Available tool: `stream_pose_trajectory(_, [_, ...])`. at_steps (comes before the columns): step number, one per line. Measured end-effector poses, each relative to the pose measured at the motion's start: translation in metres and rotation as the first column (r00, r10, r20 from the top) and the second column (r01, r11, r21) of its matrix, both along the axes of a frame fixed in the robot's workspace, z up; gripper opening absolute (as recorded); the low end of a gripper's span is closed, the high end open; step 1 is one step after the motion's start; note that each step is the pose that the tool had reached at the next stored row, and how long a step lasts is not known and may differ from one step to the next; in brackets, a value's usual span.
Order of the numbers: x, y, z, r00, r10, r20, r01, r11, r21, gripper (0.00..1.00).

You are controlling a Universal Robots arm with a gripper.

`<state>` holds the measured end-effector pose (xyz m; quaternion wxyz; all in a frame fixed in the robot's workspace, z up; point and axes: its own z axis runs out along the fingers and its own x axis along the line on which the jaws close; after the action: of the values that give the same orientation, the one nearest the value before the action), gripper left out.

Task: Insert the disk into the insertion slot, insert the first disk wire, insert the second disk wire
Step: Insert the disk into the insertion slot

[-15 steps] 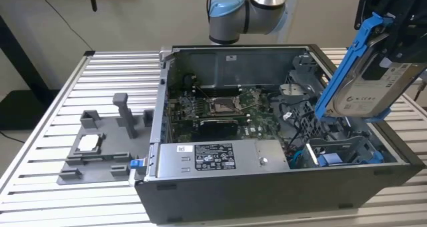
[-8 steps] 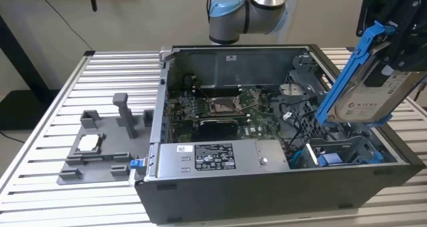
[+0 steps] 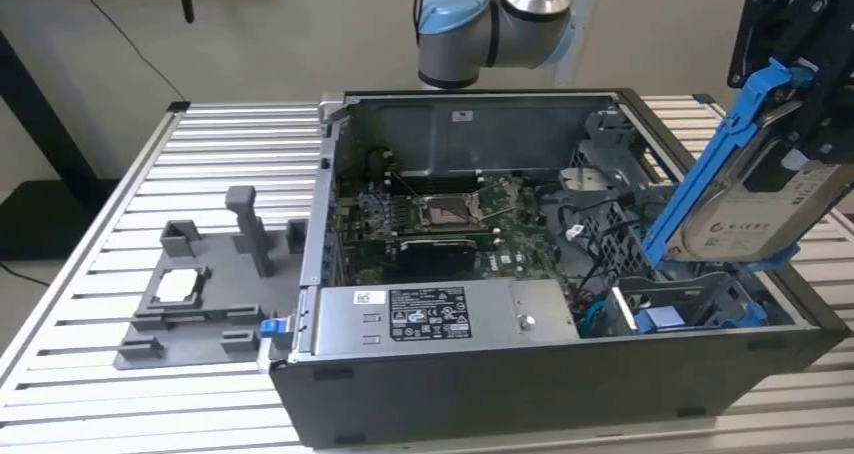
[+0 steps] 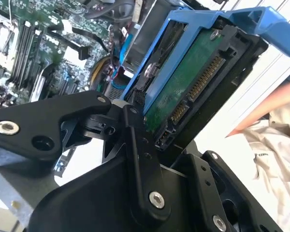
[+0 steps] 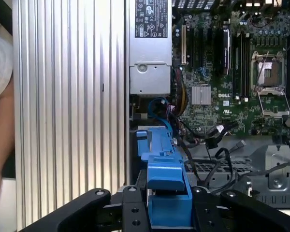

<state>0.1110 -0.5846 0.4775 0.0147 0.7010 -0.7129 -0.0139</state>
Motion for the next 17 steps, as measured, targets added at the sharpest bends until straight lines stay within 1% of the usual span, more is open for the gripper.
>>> stream_pose_trajectory(3, [0.0006, -0.0064, -0.0013, 1.0000, 0.000, 0.0000, 0.000, 1.0000, 0.0000, 0.33])
stream_pose_trajectory(7, [0.0011, -0.0135, -0.0032, 1.0000, 0.000, 0.0000, 0.000, 1.0000, 0.0000, 0.33])
stream_pose_trajectory(9, [0.0012, -0.0158, -0.0045, 1.0000, 0.000, 0.0001, 0.000, 1.0000, 0.0001, 0.33])
stream_pose_trajectory(11, [0.0012, -0.0161, -0.0068, 1.0000, 0.002, 0.0000, -0.002, 1.0000, 0.0008, 0.33])
stream_pose_trajectory(13, [0.0012, -0.0162, -0.0090, 1.0000, 0.008, 0.0002, -0.008, 0.9999, 0.0071, 0.33])
stream_pose_trajectory(16, [0.0012, -0.0162, -0.0120, 0.9999, 0.016, 0.0010, -0.016, 0.9996, 0.0213, 0.33])
stream_pose_trajectory(17, [0.0012, -0.0161, -0.0131, 0.9999, 0.017, 0.0015, -0.017, 0.9995, 0.0248, 0.33])
